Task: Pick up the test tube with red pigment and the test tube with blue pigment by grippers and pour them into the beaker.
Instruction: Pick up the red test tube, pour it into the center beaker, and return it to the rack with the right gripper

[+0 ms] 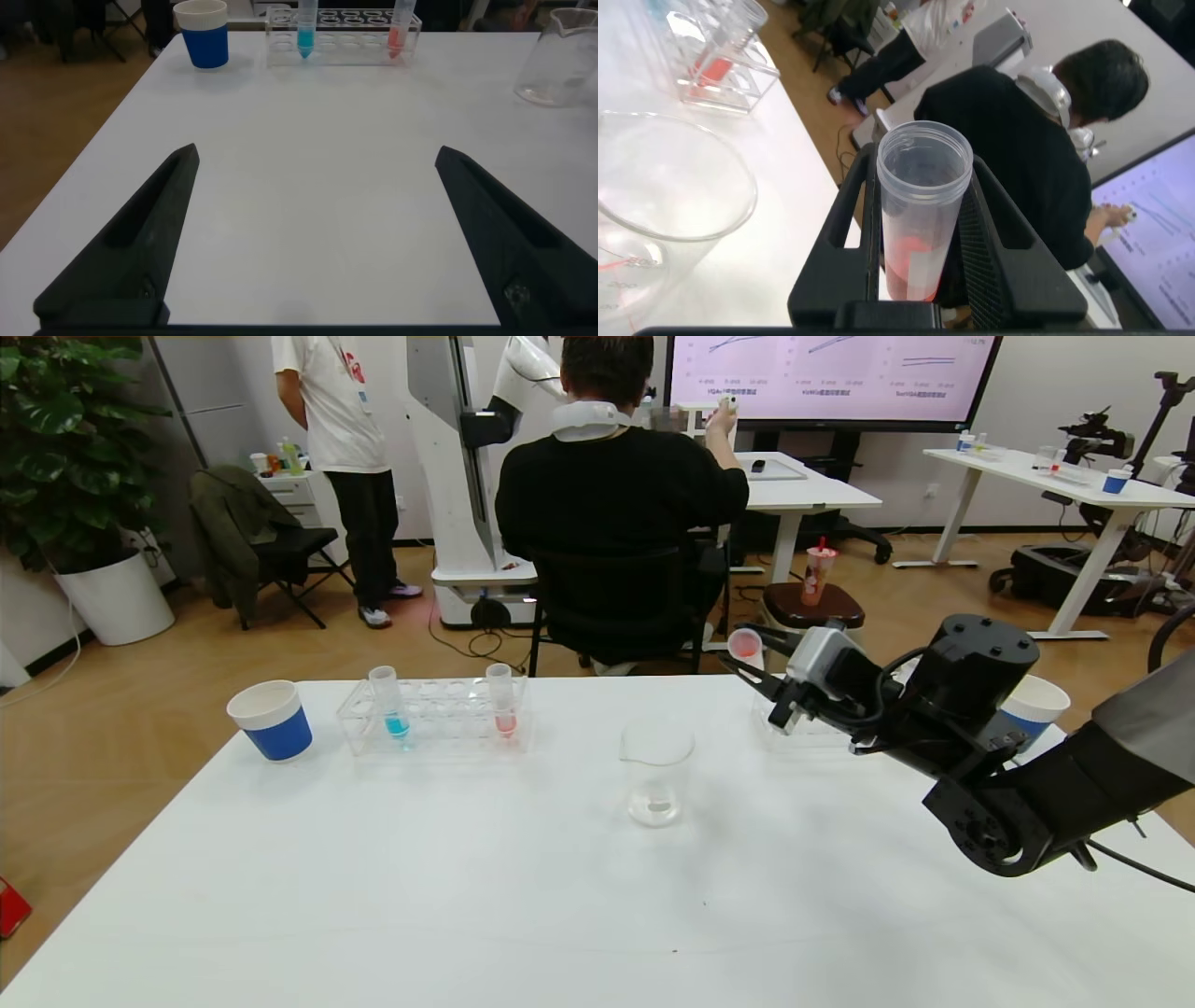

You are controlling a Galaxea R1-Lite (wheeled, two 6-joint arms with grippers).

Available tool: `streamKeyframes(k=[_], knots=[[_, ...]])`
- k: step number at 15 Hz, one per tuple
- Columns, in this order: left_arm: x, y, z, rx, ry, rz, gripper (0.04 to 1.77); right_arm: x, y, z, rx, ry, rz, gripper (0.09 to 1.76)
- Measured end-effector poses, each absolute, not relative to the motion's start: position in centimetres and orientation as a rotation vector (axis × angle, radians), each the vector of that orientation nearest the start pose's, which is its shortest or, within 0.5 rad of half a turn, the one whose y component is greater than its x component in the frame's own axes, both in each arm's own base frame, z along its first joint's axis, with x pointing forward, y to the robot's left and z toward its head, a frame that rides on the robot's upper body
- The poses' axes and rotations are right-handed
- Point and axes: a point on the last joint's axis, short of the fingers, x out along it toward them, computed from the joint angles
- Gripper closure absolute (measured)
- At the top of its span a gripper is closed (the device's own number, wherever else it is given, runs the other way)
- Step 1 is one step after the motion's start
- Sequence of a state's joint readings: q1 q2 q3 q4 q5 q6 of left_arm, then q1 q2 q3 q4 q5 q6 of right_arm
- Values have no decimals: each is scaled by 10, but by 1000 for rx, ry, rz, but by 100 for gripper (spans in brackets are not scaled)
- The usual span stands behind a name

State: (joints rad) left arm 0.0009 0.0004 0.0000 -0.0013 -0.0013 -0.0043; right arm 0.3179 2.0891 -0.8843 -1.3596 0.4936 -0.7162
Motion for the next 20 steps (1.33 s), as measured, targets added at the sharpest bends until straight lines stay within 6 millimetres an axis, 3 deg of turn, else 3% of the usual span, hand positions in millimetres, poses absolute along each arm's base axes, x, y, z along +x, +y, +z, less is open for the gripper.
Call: streamKeyframes(k=[7,12,20], knots=[[-23,0,76,-4,-1,-1,4,350,163,136,-823,-571,799,133],[-23,0,76,-4,-1,-1,4,356,165,129,-1035,-738,816,133],[-23,0,76,-4,-1,-1,4,378,176,113,-1192,-841,780,133]])
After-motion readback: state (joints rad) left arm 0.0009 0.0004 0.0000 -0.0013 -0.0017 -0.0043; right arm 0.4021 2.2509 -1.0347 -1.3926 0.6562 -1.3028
